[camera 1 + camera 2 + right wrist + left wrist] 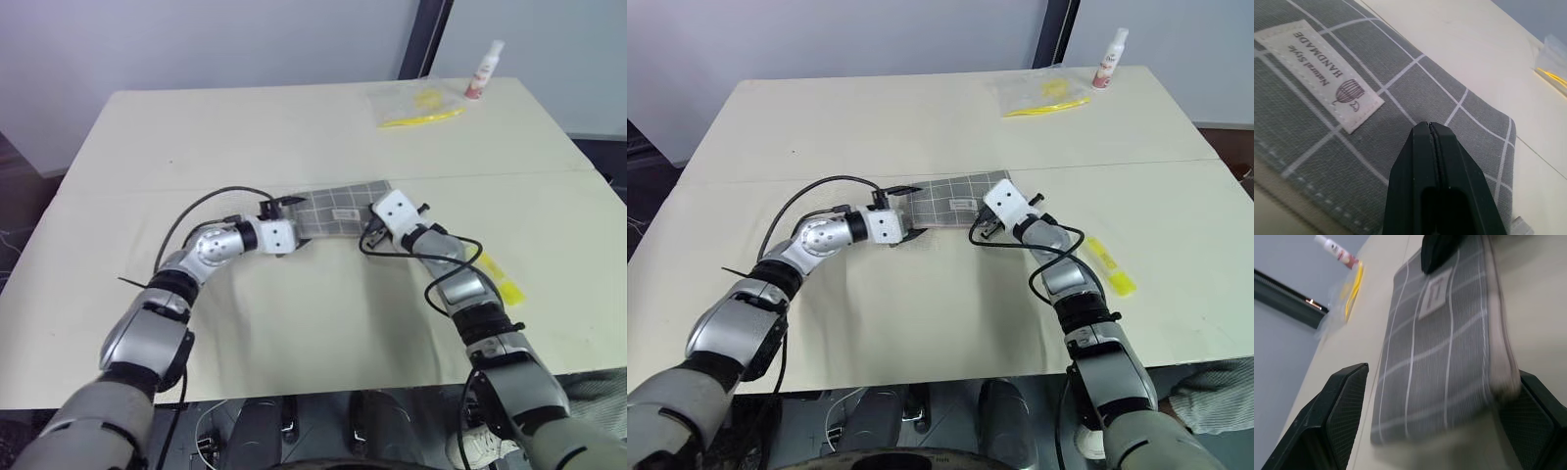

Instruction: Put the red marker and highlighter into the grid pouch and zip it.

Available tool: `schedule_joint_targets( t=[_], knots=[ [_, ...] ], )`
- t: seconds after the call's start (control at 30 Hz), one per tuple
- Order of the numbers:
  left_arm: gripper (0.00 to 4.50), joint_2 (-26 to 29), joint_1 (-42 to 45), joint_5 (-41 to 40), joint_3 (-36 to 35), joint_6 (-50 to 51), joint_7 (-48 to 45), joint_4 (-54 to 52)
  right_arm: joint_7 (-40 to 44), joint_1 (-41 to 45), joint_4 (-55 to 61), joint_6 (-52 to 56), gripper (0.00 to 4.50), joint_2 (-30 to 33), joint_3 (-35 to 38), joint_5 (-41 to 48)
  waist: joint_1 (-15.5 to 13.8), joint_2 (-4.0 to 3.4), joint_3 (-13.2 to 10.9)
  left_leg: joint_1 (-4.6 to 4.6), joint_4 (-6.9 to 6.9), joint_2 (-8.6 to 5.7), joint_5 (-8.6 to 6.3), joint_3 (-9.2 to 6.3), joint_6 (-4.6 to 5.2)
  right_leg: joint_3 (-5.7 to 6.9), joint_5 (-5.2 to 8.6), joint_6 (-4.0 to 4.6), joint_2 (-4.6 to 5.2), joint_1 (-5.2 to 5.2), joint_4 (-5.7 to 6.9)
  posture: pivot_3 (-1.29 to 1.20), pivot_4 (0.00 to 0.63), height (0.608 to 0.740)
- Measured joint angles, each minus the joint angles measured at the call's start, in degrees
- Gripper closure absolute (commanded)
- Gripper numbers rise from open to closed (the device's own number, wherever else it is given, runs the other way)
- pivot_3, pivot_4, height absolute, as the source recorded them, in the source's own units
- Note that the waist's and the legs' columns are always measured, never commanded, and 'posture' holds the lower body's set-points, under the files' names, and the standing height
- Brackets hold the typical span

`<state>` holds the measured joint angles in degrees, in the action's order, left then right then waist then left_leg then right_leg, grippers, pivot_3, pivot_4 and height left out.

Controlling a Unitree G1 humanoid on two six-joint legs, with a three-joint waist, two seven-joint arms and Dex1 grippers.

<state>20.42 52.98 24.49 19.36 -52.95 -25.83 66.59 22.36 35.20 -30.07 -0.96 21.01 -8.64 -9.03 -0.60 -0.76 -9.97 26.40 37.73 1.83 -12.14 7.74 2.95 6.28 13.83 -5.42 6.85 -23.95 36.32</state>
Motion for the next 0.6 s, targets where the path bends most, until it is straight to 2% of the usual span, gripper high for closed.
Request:
schedule_joint_targets(
  t=[0.1, 0.27, 0.33, 0.43, 0.6],
  knots=[
    [1.75, -1.57, 0.72, -0.23, 0.23, 0.1, -2.46, 1.49, 0.01, -0.68, 0.98, 0.16, 4.5, 0.07, 0.0, -0.29, 0.09, 0.0, 0.0, 0.01, 0.06, 0.01, -0.09, 0.01, 0.14, 0.0, 0.0, 0.0, 0.0, -0.01, 0.0, 0.0, 0.15, 0.74],
    [4.3, -1.36, 1.71, -1.13, -0.06, 0.42, -4.23, 1.89, 0.09, -1.79, 3.04, 0.68, 4.5, 0.23, -0.02, -0.76, 0.32, 0.0, 0.0, 0.01, 0.09, 0.03, -0.1, 0.0, 0.17, 0.0, 0.0, 0.0, 0.0, 0.01, 0.01, 0.0, 0.15, 0.74],
    [4.45, -1.25, 1.68, -1.92, -0.52, 0.83, -5.17, 1.79, 0.16, -1.94, 3.59, 0.67, 4.5, 0.28, -0.01, -0.84, 0.51, -0.02, 0.02, -0.01, 0.1, 0.03, -0.12, 0.0, 0.19, 0.0, 0.0, 0.0, 0.0, 0.03, 0.01, 0.0, 0.15, 0.74],
    [4.5, -1.23, 0.94, -4.05, -1.7, 1.17, -6.86, 1.63, 1.51, -2.41, 4.62, 0.69, 3.63, 0.32, 0.73, 0.61, 0.83, -0.01, 0.01, 0.0, 0.1, 0.03, -0.12, 0.0, 0.19, 0.0, 0.0, -0.01, 0.0, 0.03, 0.01, 0.0, 0.15, 0.74],
    [4.5, -1.1, -1.62, -7.97, -4.41, 2.31, -9.83, -0.56, 5.52, -3.59, 11.08, 4.22, 1.0, 1.09, 4.07, 6.11, 1.4, -0.01, 0.01, 0.02, 0.1, 0.03, -0.14, 0.0, 0.22, 0.0, -0.01, -0.02, 0.01, 0.01, 0.01, 0.0, 0.15, 0.74]
  ],
)
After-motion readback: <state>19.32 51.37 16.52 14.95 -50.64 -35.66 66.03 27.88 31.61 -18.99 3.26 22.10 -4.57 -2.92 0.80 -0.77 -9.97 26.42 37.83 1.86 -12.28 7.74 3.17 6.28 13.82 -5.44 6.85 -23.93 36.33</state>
